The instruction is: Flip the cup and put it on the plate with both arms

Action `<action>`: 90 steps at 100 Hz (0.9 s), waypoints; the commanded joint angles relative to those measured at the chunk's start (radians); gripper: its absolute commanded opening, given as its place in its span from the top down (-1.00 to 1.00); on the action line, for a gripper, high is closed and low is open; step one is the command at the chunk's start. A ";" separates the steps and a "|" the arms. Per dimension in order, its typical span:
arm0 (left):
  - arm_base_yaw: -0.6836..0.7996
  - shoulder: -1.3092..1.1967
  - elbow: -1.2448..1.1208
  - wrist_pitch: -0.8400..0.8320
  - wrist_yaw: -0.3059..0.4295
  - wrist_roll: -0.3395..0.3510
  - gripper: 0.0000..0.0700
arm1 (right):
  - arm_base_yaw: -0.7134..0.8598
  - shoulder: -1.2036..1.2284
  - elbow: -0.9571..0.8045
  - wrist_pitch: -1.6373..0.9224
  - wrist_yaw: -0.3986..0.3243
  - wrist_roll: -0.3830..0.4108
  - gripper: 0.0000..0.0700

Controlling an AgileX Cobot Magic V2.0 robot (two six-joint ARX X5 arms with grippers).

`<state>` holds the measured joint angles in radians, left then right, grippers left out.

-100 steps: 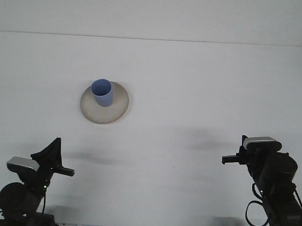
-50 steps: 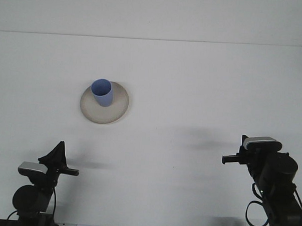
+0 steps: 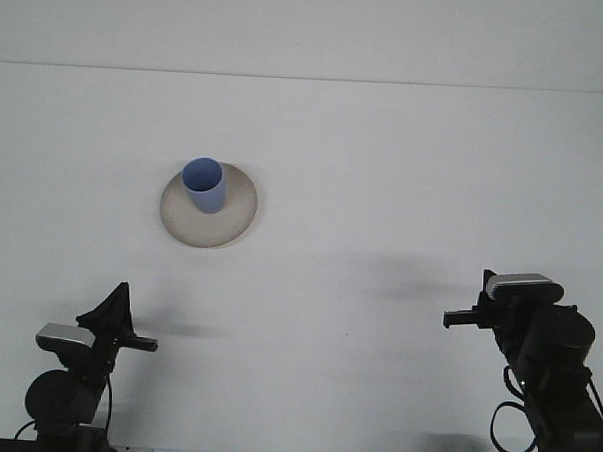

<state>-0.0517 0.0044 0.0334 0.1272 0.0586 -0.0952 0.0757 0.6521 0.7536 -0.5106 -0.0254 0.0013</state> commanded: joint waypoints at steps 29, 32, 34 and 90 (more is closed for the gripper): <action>0.001 -0.001 -0.019 0.016 0.002 0.001 0.97 | 0.003 -0.018 -0.018 0.067 0.008 0.009 1.00; 0.001 -0.001 -0.019 0.016 0.002 0.001 0.97 | 0.003 -0.032 -0.034 0.090 0.006 0.009 1.00; 0.001 -0.001 -0.019 0.016 0.002 0.001 0.97 | 0.003 -0.042 -0.047 0.113 0.006 0.009 1.00; 0.001 -0.001 -0.019 0.016 0.002 0.001 0.97 | 0.002 -0.534 -0.634 0.762 0.000 0.002 1.00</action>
<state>-0.0517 0.0044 0.0334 0.1276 0.0586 -0.0952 0.0776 0.1616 0.1459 0.2394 -0.0257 0.0010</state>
